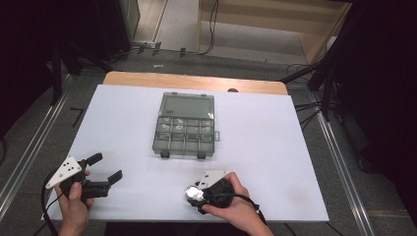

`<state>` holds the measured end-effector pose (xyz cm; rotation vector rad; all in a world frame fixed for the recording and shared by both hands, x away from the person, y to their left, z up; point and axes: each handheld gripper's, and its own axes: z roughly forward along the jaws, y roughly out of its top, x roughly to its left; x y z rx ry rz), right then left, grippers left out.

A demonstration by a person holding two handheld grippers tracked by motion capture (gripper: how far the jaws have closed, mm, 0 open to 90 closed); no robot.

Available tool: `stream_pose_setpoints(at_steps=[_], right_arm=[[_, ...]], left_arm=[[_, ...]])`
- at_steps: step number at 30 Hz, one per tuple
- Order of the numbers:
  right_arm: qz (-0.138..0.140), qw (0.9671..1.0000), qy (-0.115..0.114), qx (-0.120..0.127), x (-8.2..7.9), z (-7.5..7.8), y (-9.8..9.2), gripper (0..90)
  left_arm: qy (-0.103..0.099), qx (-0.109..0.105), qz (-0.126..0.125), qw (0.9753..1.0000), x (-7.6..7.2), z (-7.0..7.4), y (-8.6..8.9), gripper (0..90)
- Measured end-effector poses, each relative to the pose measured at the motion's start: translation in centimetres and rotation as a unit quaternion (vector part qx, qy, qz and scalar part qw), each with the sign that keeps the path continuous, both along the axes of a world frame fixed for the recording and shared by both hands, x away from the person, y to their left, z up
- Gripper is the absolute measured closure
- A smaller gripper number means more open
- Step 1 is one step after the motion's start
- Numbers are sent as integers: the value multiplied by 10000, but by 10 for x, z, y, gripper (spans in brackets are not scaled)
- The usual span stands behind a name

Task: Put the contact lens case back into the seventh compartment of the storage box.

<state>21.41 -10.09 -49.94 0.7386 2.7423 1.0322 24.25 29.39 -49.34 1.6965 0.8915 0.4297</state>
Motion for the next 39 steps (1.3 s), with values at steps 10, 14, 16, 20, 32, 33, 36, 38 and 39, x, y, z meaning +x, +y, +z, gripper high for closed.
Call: stream_pose_setpoints(at_steps=[10, 14, 16, 20, 32, 33, 36, 38, 39], right_arm=[[37, 10000, -32, -87, 0, -3, 1, 413], [39, 9999, -59, -157, 0, -4, 1, 418], [52, 9998, -77, -161, 0, -5, 2, 420], [48, 9998, -115, -178, 0, -5, 2, 426], [73, 9996, -178, -217, -1, -6, 2, 464], [73, 9996, -178, -217, -1, -6, 2, 464], [68, 9996, -168, -216, -1, -6, 2, 465], [57, 9996, -177, -222, 0, -6, 2, 465], [57, 9996, -177, -222, 0, -6, 2, 465]], left_arm=[[-7, 36, -19, 10000, 0, 0, -1, 0], [-4, 32, -26, 10000, 0, 0, -1, 0], [-2, 33, -31, 10000, 0, 0, -1, 0], [-3, 35, -29, 10000, 0, 0, -1, 0], [-12, 35, -28, 10000, 0, 0, -1, 0], [-12, 36, -26, 10000, 0, 0, -1, 0], [-15, 35, -28, 10000, 0, 0, -1, 0], [-20, 38, -29, 10000, 0, 0, -1, 0], [-18, 32, -31, 10000, 0, 0, -1, 0]])
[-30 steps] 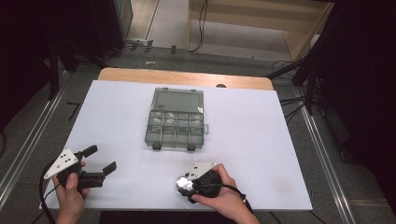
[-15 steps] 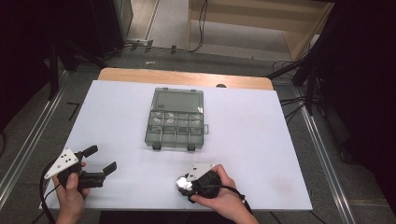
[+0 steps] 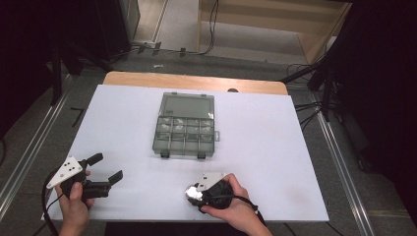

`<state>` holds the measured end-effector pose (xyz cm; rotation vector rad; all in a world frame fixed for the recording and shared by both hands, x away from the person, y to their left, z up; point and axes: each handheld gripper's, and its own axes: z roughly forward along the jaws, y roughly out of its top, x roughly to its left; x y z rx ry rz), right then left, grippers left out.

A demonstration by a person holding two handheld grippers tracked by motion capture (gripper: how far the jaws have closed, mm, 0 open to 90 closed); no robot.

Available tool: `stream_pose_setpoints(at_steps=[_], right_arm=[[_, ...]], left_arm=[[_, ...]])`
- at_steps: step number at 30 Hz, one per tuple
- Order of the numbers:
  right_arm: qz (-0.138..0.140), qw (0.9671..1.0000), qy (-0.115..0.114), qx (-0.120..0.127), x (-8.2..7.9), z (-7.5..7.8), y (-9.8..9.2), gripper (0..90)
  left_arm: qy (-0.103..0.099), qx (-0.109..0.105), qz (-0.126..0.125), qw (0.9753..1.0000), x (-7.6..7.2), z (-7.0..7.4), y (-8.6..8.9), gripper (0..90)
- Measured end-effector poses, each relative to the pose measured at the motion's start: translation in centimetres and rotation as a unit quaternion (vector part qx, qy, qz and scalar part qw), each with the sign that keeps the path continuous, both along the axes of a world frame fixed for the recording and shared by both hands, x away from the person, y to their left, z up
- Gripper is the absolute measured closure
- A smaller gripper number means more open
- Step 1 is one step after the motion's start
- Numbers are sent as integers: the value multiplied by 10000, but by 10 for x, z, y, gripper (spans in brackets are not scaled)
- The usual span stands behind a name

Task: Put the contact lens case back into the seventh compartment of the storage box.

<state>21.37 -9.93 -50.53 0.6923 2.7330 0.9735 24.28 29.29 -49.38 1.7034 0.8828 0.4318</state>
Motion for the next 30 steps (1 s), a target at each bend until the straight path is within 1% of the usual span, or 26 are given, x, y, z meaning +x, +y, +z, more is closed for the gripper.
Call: stream_pose_setpoints(at_steps=[10, 11, 14, 17, 21, 28, 30], right_arm=[[-220, 9995, 33, 225, 6, 4, -10, 465], [-323, 9991, 85, 279, 7, 5, -14, 465], [-395, 9985, 100, 367, 9, 7, -18, 465], [-457, 9981, 91, 391, 10, 9, -19, 465], [-583, 9971, 81, 481, 14, 13, -23, 465], [-702, 9961, 29, 532, 18, 19, -24, 465], [-776, 9953, 1, 585, 21, 22, -25, 465]], left_arm=[[1, -7, 1, 10000, 0, 0, 0, 0], [5, -26, 12, 10000, 0, 0, 0, 0], [6, -37, 21, 10000, 0, 0, 1, 0], [1, -41, 21, 10000, 0, 0, 1, 0], [-1, -61, 26, 10000, 0, 0, 1, 0], [-12, -27, 5, 10000, 0, -1, -1, 0], [-15, -22, 10, 10000, 1, -1, -1, 0]])
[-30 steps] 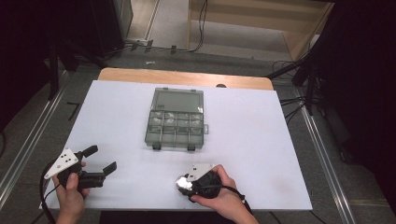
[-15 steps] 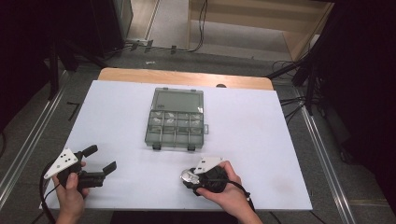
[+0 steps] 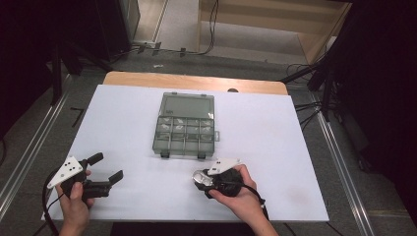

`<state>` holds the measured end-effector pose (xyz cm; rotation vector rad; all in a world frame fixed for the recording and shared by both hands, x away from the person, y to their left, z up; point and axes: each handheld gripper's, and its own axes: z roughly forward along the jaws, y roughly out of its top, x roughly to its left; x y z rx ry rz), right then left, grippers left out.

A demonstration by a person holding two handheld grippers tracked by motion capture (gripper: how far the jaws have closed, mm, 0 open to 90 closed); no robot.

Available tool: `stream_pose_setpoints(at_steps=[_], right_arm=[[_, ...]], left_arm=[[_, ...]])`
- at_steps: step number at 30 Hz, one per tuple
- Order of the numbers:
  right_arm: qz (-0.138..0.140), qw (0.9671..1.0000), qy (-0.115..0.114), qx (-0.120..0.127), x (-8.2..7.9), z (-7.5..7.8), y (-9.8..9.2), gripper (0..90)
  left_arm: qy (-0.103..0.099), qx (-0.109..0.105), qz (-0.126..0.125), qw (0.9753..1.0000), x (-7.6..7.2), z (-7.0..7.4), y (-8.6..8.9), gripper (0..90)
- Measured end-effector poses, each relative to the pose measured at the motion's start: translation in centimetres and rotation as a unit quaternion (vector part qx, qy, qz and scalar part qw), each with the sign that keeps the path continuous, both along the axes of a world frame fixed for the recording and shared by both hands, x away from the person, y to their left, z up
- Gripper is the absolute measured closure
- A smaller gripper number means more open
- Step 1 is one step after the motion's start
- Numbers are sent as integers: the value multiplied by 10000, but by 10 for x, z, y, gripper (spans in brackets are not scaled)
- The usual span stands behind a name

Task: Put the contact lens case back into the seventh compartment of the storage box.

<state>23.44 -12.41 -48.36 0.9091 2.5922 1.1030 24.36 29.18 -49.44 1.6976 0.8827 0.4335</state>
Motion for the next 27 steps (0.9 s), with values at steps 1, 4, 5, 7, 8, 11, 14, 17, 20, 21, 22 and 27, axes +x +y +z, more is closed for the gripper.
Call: stream_pose_setpoints(at_steps=[1, 4, 5, 7, 8, 11, 14, 17, 20, 21, 22, 27], right_arm=[[-35, 10000, 21, 14, 1, 1, 0, 465], [-68, 10000, -1, 39, 4, 3, 0, 465], [-81, 10000, -7, 30, 5, 4, 1, 465], [-114, 9999, -5, 39, 6, 5, 2, 465], [-151, 9999, 11, 51, 7, 5, 2, 465], [-143, 9999, -11, 84, 10, 7, 2, 465], [-181, 9997, 26, 150, 12, 9, 2, 465], [-275, 9992, 61, 285, 18, 12, 1, 465], [-290, 9991, 48, 315, 21, 16, 2, 465], [-290, 9991, 48, 315, 21, 16, 2, 465], [-289, 9990, 35, 325, 24, 18, 2, 465], [-328, 9989, 14, 349, 28, 21, 3, 465]], left_arm=[[0, 6, -6, 10000, 0, 0, 0, 0], [2, 5, -5, 10000, 0, 0, 0, 0], [3, 4, 1, 10000, 0, 0, 0, 0], [1, 21, 16, 10000, 0, 0, 0, 0], [-17, 33, 17, 10000, -1, 0, 0, 0], [-21, 36, 16, 10000, -1, 0, -1, 0], [-17, 42, 22, 10000, 0, 0, 0, 0], [-27, 32, 13, 10000, 0, 0, 0, 0], [-19, 20, -32, 10000, -1, 0, 0, 0], [-19, 20, -32, 10000, -1, 0, 0, 0], [-19, 13, -32, 10000, -2, -1, 0, 0], [-15, 84, -27, 10000, -1, -1, -1, 0]])
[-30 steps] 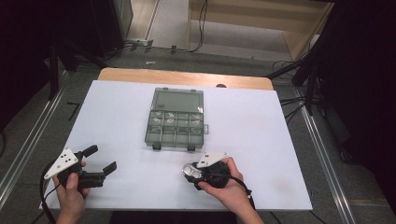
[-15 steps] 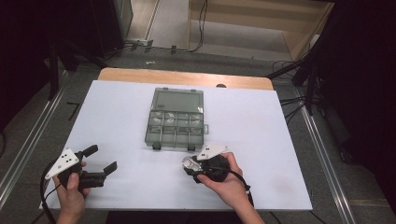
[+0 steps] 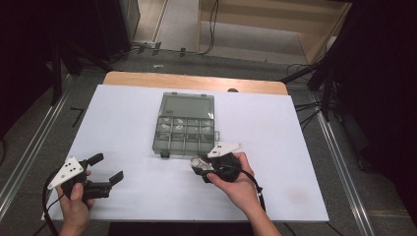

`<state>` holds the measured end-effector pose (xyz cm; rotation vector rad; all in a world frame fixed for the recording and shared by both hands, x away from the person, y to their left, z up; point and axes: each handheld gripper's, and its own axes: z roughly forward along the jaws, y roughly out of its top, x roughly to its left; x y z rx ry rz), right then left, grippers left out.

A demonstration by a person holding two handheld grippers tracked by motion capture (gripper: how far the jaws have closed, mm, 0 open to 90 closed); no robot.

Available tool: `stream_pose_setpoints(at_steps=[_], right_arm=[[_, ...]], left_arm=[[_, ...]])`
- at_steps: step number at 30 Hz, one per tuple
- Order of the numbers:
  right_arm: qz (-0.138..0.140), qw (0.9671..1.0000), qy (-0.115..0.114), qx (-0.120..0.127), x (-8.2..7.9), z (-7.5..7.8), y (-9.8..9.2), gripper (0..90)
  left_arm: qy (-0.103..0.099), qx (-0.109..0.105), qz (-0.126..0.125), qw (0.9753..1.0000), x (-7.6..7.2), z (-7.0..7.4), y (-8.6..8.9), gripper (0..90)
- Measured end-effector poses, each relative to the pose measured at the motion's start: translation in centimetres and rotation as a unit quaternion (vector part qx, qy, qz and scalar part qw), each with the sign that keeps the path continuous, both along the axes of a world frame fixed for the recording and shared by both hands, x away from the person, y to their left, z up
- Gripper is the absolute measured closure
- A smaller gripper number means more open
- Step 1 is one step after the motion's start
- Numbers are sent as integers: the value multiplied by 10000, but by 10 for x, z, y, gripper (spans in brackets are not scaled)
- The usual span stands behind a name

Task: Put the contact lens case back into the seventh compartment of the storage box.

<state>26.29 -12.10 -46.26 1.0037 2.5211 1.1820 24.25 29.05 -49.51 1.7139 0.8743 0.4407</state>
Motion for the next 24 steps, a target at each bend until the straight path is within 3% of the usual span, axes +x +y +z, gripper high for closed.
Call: stream_pose_setpoints(at_steps=[24], right_arm=[[-343, 9992, -39, 194, 19, 7, 2, 465]], left_arm=[[9, 39, -23, 10000, 1, 0, -1, 0]])
